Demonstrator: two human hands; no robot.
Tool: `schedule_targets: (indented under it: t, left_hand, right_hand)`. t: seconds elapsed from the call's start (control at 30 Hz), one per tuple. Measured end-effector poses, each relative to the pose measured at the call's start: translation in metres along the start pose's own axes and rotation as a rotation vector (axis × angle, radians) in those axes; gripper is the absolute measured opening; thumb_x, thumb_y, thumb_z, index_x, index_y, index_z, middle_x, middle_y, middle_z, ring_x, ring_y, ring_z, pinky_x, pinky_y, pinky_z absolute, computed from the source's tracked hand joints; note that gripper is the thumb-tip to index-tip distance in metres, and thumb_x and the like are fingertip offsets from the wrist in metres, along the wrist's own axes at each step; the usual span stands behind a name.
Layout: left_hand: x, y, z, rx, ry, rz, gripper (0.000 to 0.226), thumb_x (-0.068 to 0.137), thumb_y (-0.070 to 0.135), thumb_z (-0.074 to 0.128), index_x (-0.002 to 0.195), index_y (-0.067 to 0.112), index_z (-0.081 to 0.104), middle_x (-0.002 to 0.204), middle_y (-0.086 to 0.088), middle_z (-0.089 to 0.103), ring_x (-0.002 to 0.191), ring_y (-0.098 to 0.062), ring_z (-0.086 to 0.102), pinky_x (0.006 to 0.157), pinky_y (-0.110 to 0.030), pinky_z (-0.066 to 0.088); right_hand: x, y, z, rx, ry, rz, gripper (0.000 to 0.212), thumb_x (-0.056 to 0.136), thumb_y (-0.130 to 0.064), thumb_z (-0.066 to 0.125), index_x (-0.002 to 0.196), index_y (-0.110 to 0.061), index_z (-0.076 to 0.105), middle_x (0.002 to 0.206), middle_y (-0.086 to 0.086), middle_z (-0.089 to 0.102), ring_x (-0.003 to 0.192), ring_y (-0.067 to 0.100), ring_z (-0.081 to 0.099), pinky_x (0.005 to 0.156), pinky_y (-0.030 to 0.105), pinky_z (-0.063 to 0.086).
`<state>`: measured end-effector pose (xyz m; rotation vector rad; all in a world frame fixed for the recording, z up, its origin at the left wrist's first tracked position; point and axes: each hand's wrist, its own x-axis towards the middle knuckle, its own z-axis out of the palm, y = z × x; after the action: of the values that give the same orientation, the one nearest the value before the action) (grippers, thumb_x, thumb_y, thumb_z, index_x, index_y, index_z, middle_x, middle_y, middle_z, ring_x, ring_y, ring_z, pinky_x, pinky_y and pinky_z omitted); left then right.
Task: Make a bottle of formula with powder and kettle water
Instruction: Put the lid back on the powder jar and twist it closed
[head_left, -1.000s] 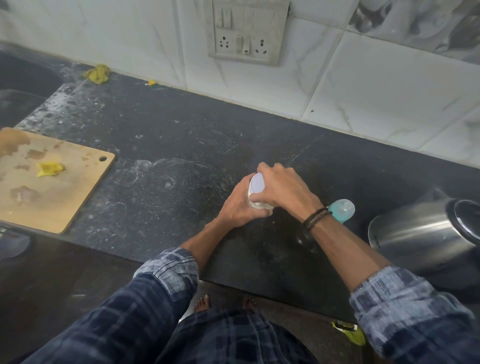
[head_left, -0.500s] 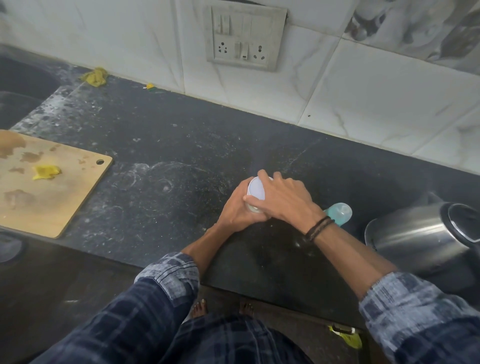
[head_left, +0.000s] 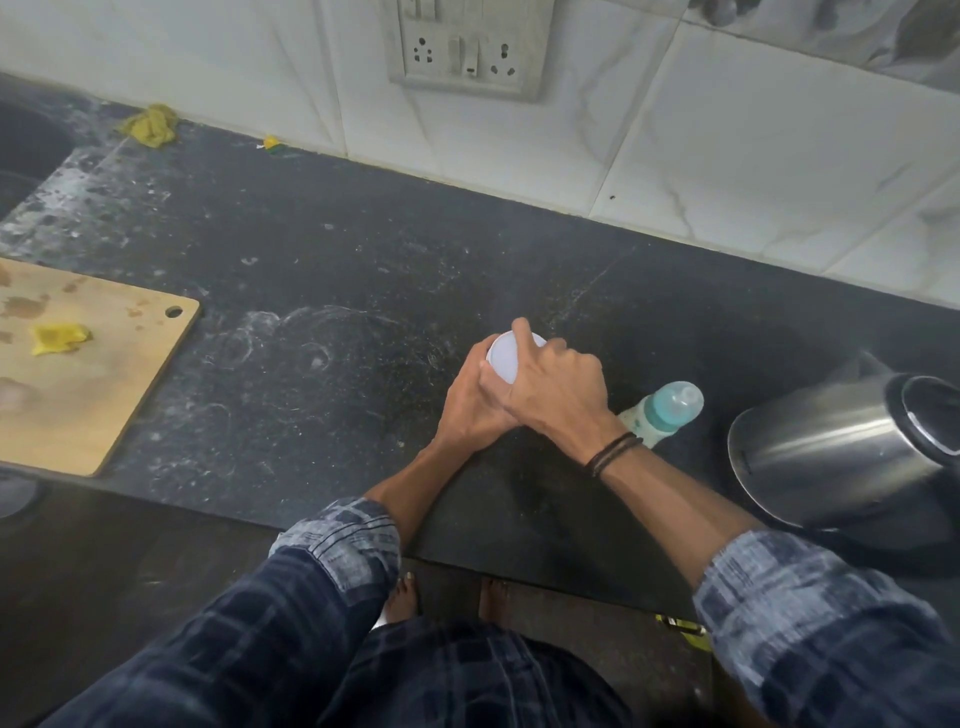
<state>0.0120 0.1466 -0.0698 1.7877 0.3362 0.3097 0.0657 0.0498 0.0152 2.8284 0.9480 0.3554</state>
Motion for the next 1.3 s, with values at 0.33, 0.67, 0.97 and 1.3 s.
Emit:
schedule_targets:
  t: [0.33,0.67,0.97,1.3]
  left_hand:
    - [-0.002,0.007,-0.001,0.049,0.035,-0.053,0.098,0.06,0.052,0.092,0.142,0.038,0.041,0.133,0.021,0.055,0.118,-0.001,0.059,0.099,-0.038,0.053]
    - [-0.003,0.011,-0.003,0.077,0.034,-0.026,0.09,0.053,0.039,0.084,0.132,0.042,0.042,0.128,0.017,0.058,0.115,-0.006,0.059,0.095,-0.041,0.054]
    - [-0.001,0.009,-0.003,0.116,0.055,-0.042,0.094,0.054,0.035,0.093,0.134,0.039,0.043,0.125,0.018,0.058,0.114,-0.005,0.056,0.094,-0.039,0.053]
    - [-0.003,0.016,-0.006,0.104,0.065,0.05,0.093,0.058,0.03,0.092,0.126,0.064,0.039,0.13,0.019,0.057,0.121,-0.006,0.056,0.098,-0.037,0.05]
  right_hand:
    - [0.003,-0.003,-0.008,-0.007,-0.078,0.01,0.071,0.091,-0.076,0.031,0.131,-0.019,0.044,0.088,0.015,0.067,0.073,0.032,0.065,0.057,0.033,0.034]
    - [0.02,0.028,-0.019,0.087,-0.174,-0.292,0.061,0.091,-0.071,0.041,0.122,-0.019,0.043,0.087,0.013,0.067,0.066,0.03,0.048,0.058,0.034,0.037]
    - [0.044,0.049,-0.02,0.05,-0.291,-0.591,0.072,0.089,-0.073,0.047,0.142,-0.025,0.034,0.097,0.007,0.056,0.078,0.025,0.048,0.065,0.034,0.038]
    - [0.068,0.058,-0.051,0.119,-0.525,-0.751,0.076,0.078,-0.049,0.07,0.144,-0.051,0.033,0.105,-0.005,0.036,0.093,0.017,0.043,0.067,0.037,0.05]
